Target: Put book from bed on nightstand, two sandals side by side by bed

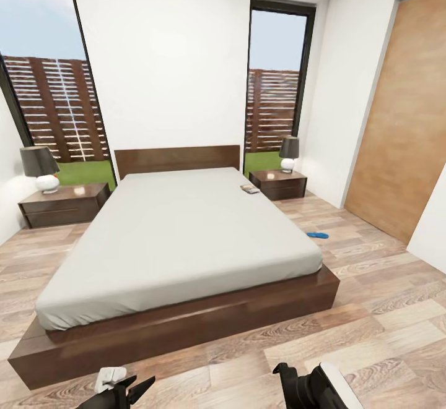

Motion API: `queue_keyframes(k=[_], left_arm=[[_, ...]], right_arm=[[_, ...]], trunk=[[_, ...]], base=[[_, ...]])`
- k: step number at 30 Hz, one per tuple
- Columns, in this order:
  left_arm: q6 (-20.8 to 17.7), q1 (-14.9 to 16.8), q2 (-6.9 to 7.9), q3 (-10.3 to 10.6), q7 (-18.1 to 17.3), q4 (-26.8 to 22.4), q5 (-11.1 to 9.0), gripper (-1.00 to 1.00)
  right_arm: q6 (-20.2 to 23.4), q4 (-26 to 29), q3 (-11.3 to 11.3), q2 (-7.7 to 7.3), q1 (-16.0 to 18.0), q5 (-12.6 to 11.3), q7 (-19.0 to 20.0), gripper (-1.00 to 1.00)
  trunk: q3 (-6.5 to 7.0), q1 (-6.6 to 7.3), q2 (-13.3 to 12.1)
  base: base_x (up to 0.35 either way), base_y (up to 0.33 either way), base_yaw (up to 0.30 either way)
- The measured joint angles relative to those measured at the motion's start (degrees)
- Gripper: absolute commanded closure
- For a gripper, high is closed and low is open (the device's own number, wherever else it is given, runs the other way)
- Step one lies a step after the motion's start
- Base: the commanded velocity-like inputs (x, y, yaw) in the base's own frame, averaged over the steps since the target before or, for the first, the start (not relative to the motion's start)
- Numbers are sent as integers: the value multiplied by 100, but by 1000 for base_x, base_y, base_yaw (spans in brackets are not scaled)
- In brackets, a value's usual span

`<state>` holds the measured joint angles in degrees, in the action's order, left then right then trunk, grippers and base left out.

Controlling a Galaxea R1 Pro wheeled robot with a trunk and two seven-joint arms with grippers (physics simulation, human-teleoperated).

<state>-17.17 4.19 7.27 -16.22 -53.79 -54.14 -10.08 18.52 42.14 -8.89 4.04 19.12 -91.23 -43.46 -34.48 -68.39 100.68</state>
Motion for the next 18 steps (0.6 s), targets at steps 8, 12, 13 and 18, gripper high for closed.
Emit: queue_keyframes(k=[8, 12, 13, 18], left_arm=[[0, 1, 2, 0, 0, 0, 0, -100], [0, 0, 2, 0, -1, 0, 0, -100], [0, 0, 2, 0, -1, 0, 0, -100], [3, 0, -3, 0, 5, 0, 0, -100]], right_arm=[[-1, 2, 0, -6, 0, 0, 0, -100], [-3, 4, -2, -6, 0, 0, 0, -100], [-4, 4, -2, -6, 0, 0, 0, -100], [-9, 4, -2, -5, 0, 0, 0, -100]], trunk=[[-144, -176, 321], [-215, -264, 481], [-233, -286, 522], [-323, -395, 722]], base=[[0, 0, 0], [0, 0, 0], [0, 0, 0], [0, 0, 0]])
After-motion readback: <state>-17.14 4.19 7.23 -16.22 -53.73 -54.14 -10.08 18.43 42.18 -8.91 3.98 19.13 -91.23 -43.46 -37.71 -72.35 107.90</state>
